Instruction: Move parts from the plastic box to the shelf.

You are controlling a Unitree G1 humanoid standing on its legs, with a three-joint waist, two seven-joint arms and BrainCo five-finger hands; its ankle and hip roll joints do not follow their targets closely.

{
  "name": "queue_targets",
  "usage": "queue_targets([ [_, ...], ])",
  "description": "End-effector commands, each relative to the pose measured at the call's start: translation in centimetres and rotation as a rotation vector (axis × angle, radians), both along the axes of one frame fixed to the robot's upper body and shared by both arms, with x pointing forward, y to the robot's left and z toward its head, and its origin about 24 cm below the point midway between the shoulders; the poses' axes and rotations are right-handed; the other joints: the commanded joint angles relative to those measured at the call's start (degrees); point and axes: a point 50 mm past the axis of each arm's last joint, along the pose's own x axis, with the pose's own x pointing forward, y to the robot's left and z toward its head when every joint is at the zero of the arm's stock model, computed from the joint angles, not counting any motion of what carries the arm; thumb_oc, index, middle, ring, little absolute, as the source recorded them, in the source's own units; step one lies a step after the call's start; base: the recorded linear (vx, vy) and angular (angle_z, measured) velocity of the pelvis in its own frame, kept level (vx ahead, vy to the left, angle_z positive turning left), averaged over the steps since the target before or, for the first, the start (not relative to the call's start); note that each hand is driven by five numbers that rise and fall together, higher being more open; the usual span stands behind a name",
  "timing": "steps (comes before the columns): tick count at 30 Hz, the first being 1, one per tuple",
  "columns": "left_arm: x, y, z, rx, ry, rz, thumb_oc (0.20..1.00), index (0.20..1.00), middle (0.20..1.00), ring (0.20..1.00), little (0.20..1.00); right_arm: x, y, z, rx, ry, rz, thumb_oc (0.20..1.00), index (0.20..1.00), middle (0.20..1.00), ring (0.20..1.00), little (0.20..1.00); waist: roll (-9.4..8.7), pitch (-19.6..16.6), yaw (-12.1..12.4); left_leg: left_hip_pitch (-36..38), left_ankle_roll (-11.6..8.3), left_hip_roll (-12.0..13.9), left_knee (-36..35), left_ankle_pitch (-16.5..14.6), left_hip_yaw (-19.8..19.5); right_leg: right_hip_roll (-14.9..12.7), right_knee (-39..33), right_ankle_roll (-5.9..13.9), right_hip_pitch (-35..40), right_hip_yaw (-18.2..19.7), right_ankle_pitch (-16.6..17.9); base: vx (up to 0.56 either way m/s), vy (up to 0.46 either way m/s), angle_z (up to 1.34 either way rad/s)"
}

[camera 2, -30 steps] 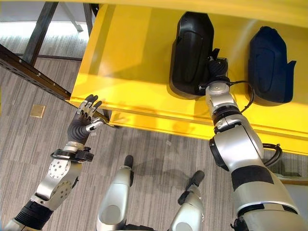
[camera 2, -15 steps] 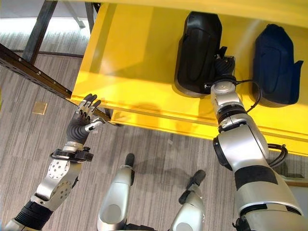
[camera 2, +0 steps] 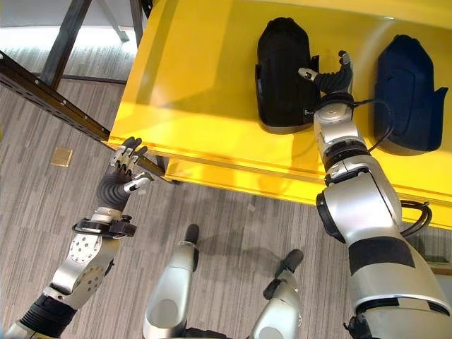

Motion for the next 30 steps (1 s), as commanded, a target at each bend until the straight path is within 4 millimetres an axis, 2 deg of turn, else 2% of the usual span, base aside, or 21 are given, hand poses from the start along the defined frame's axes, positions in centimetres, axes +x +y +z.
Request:
queue_targets([
  [1,-1.1,0.0,3.6,-0.009,-0.195,-0.013,1.0,1.0,1.0,1.0,1.0,-0.9,1.3,8.0,-0.152,-0.243,0.016,1.0,1.0,1.0,1.0,1.0,0.76,2.2,0.4,2.6,4.2,-2.6,-6.6,2.2,1.9,2.6,12.6,-0.47,0.2,-1.2,-11.6,0.0,0.0,0.0],
  [5,-1.2,0.4,3.9,-0.014,-0.208,0.021,1.0,1.0,1.0,1.0,1.0,-1.1,2.4,8.9,-0.197,-0.31,0.028,1.0,1.0,1.0,1.0,1.0,-0.06,2.6,-0.8,2.7,4.17,-2.3,-6.5,2.2,2.1,2.9,12.5,-0.53,0.1,-0.7,-11.5,-0.01,0.007,-0.02],
  [6,-1.4,0.8,3.9,-0.02,-0.213,0.043,1.0,1.0,1.0,1.0,1.0,-1.5,3.4,9.3,-0.19,-0.381,0.069,1.0,1.0,1.0,1.0,1.0,-0.64,2.8,-1.7,3.0,4.13,-2.0,-6.6,2.2,2.3,3.2,12.4,-0.62,0.0,-0.3,-11.3,-0.02,0.025,-0.08],
  [12,-1.6,1.3,3.7,-0.025,-0.199,0.068,1.0,1.0,1.0,1.0,1.0,-2.6,4.7,9.0,-0.176,-0.486,0.154,1.0,1.0,1.0,1.0,1.0,-1.63,3.3,-3.4,3.3,4.06,-1.6,-6.6,2.0,2.8,3.5,11.9,-0.77,0.2,0.3,-11.0,-0.02,0.013,-0.15],
  [24,-2.0,2.2,3.1,-0.026,-0.175,0.118,1.0,1.0,1.0,1.0,1.0,-5.7,4.1,6.1,-0.14,-0.61,0.233,1.0,1.0,1.0,1.0,1.0,-2.18,3.8,-5.2,4.1,4.06,-1.0,-6.0,1.4,3.5,3.5,12.3,-0.82,0.3,1.2,-11.3,0.0,-0.004,-0.06],
  [30,-2.1,2.2,3.0,-0.021,-0.17,0.126,1.0,1.0,1.0,1.0,1.0,-6.2,4.1,4.5,-0.118,-0.609,0.239,1.0,1.0,1.0,1.0,1.0,-2.23,4.0,-5.4,4.2,4.12,-0.8,-5.8,1.3,3.7,3.5,12.6,-0.77,0.3,1.6,-11.5,0.0,-0.009,-0.06],
])
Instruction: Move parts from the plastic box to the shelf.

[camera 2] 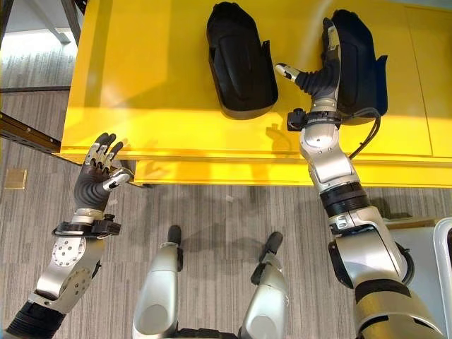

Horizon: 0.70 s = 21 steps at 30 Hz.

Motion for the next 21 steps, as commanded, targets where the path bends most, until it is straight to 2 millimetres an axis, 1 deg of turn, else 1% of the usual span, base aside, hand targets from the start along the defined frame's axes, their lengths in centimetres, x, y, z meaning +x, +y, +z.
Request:
queue_targets([
  [1,-1.2,-0.4,2.4,-0.011,-0.143,-0.008,1.0,1.0,1.0,1.0,1.0,-1.7,0.2,4.1,-0.023,-0.208,0.022,1.0,1.0,1.0,1.0,1.0,1.25,1.8,1.4,3.7,3.18,-2.6,-6.7,2.5,0.4,1.5,11.6,0.12,2.2,-1.0,-9.8,0.0,0.0,0.0],
  [4,-1.2,-0.4,2.3,-0.011,-0.138,-0.009,1.0,1.0,1.0,1.0,1.0,-1.6,0.1,3.2,-0.009,-0.184,0.019,1.0,1.0,1.0,1.0,1.0,1.29,1.8,1.4,3.7,3.2,-2.6,-6.6,2.5,0.4,1.5,11.7,0.1,2.1,-0.9,-9.8,0.0,-0.007,0.02],
  [8,-1.2,-0.4,2.3,-0.017,-0.138,-0.011,1.0,1.0,1.0,1.0,1.0,-1.0,0.6,2.5,0.033,-0.149,0.043,1.0,1.0,1.0,1.0,1.0,1.33,2.0,1.4,3.7,3.17,-2.4,-6.7,2.6,0.5,1.6,11.5,0.09,2.1,-1.0,-9.7,0.0,0.0,0.0],
  [17,-1.1,-0.6,2.2,-0.021,-0.135,-0.023,1.0,1.0,1.0,1.0,1.0,0.6,2.4,2.7,0.053,-0.093,0.084,1.0,1.0,1.0,1.0,1.0,1.66,2.0,2.2,3.5,3.13,-2.6,-6.7,2.8,0.5,1.5,11.7,0.0,2.0,-1.1,-9.6,0.0,0.0,0.0],
  [21,-1.2,-0.6,2.2,-0.02,-0.135,-0.031,1.0,1.0,1.0,1.0,1.0,1.2,2.7,2.9,0.073,-0.069,0.083,1.0,1.0,1.0,1.0,1.0,1.81,2.1,2.6,3.4,3.14,-2.6,-6.7,2.9,0.3,1.4,11.8,0.0,2.0,-1.2,-9.5,0.0,0.0,0.0],
])
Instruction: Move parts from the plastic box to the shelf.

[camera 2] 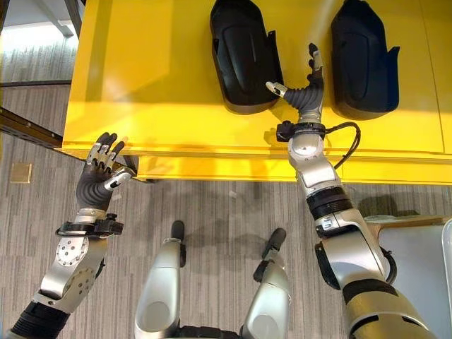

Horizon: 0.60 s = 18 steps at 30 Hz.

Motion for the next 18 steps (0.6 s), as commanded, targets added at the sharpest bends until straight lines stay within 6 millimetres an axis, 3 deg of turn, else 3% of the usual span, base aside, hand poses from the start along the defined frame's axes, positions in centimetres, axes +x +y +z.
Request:
queue_targets([
  [1,-1.1,-0.3,2.5,0.006,-0.139,-0.031,1.0,1.0,1.0,1.0,1.0,-0.2,1.1,4.9,0.008,-0.163,0.051,1.0,1.0,1.0,1.0,1.0,1.05,0.5,1.3,3.3,3.16,-2.7,-6.8,2.8,0.5,1.4,11.3,0.31,1.8,-1.3,-10.0,0.0,0.0,0.0],
  [18,-0.8,-0.8,2.2,0.01,-0.122,-0.072,1.0,1.0,1.0,1.0,1.0,2.3,0.7,2.5,0.139,0.037,0.026,1.0,1.0,1.0,1.0,1.0,1.21,0.1,2.5,3.5,3.19,-3.0,-7.3,3.0,0.1,1.6,10.9,0.35,2.3,-1.8,-9.8,0.0,0.0,0.0],
])
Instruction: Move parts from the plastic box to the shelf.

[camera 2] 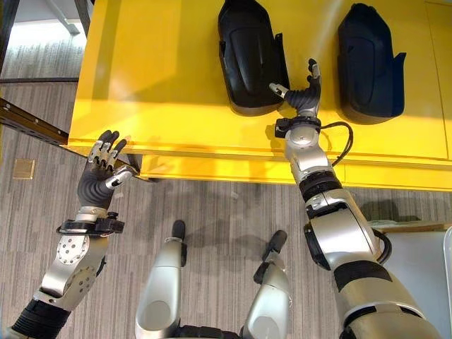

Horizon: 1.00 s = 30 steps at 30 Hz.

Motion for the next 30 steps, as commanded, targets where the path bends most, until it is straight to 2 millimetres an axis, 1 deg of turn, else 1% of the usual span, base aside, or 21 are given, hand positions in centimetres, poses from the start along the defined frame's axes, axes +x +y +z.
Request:
queue_targets([
  [1,-1.1,-0.5,1.8,0.006,-0.108,-0.049,1.0,1.0,1.0,1.0,1.0,0.1,1.1,3.9,0.01,-0.126,0.055,1.0,1.0,1.0,1.0,1.0,1.24,0.2,1.5,3.3,3.29,-2.9,-7.9,3.0,0.4,1.6,10.9,0.63,1.8,-1.8,-10.2,0.0,0.0,0.0],
  [3,-1.0,-0.5,1.8,0.003,-0.107,-0.051,1.0,1.0,1.0,1.0,1.0,0.2,1.1,3.3,0.031,-0.099,0.048,1.0,1.0,1.0,1.0,1.0,1.33,0.2,1.6,3.3,3.31,-2.9,-7.8,3.0,0.4,1.6,10.9,0.64,1.8,-1.8,-10.1,0.0,0.0,0.0],
  [4,-1.0,-0.6,1.7,0.001,-0.106,-0.056,1.0,1.0,1.0,1.0,1.0,0.4,1.0,2.6,0.034,-0.071,0.045,1.0,1.0,1.0,1.0,1.0,1.42,0.2,1.7,3.2,3.36,-3.0,-7.8,3.0,0.4,1.6,10.9,0.64,1.9,-1.9,-10.1,0.0,0.0,0.0],
  [6,-1.0,-0.6,1.8,0.001,-0.106,-0.055,1.0,1.0,1.0,1.0,1.0,0.4,1.0,2.4,0.036,-0.061,0.043,1.0,1.0,1.0,1.0,1.0,1.42,0.2,1.7,3.2,3.37,-2.9,-7.7,2.9,0.3,1.6,11.0,0.63,1.9,-1.9,-10.1,0.0,0.0,0.0],
  [12,-0.9,-0.8,1.7,0.005,-0.104,-0.06,1.0,1.0,1.0,1.0,1.0,0.7,0.9,0.5,0.046,0.024,0.033,1.0,1.0,1.0,1.0,1.0,1.8,0.1,2.1,3.1,3.44,-3.1,-7.8,3.0,0.3,1.5,11.0,0.66,1.8,-1.9,-10.2,0.0,0.0,0.0],
  [17,-0.8,-0.7,1.7,0.005,-0.106,-0.056,1.0,1.0,1.0,1.0,1.0,0.7,1.3,0.3,0.03,0.026,0.054,1.0,1.0,1.0,1.0,1.0,1.83,0.0,2.3,3.1,3.5,-3.2,-7.9,3.0,0.4,1.5,11.1,0.66,1.7,-1.9,-10.2,0.0,0.0,0.0],
  [20,-0.9,-0.7,1.7,0.002,-0.109,-0.058,1.0,1.0,1.0,1.0,1.0,0.6,1.9,0.4,-0.01,0.015,0.078,1.0,1.0,1.0,1.0,1.0,1.74,0.0,2.2,3.0,3.5,-3.1,-7.7,3.0,0.4,1.5,11.2,0.62,1.7,-1.8,-10.2,0.0,0.0,0.0],
  [24,-0.9,-0.7,1.7,0.002,-0.11,-0.053,1.0,1.0,1.0,1.0,1.0,0.4,2.7,-0.3,-0.013,0.014,0.115,1.0,1.0,1.0,1.0,1.0,1.64,0.1,2.1,2.9,3.52,-3.1,-7.6,3.0,0.5,1.5,11.2,0.6,1.6,-1.9,-10.1,0.0,0.0,0.0],
  [25,-0.9,-0.6,1.7,0.0,-0.108,-0.047,1.0,1.0,1.0,1.0,1.0,0.2,3.2,-0.9,-0.024,0.015,0.142,1.0,1.0,1.0,1.0,1.0,1.55,0.2,1.9,2.9,3.51,-3.0,-7.6,3.0,0.4,1.4,11.1,0.62,1.6,-1.9,-10.0,0.0,0.0,0.0],
  [30,-0.8,-0.6,1.5,0.0,-0.1,-0.044,1.0,1.0,1.0,1.0,1.0,0.0,3.2,-1.5,-0.022,0.022,0.151,1.0,1.0,1.0,1.0,1.0,1.62,0.2,1.9,2.9,3.54,-3.1,-7.7,3.0,0.4,1.4,11.2,0.68,1.6,-1.8,-10.0,0.0,0.0,0.0],
])
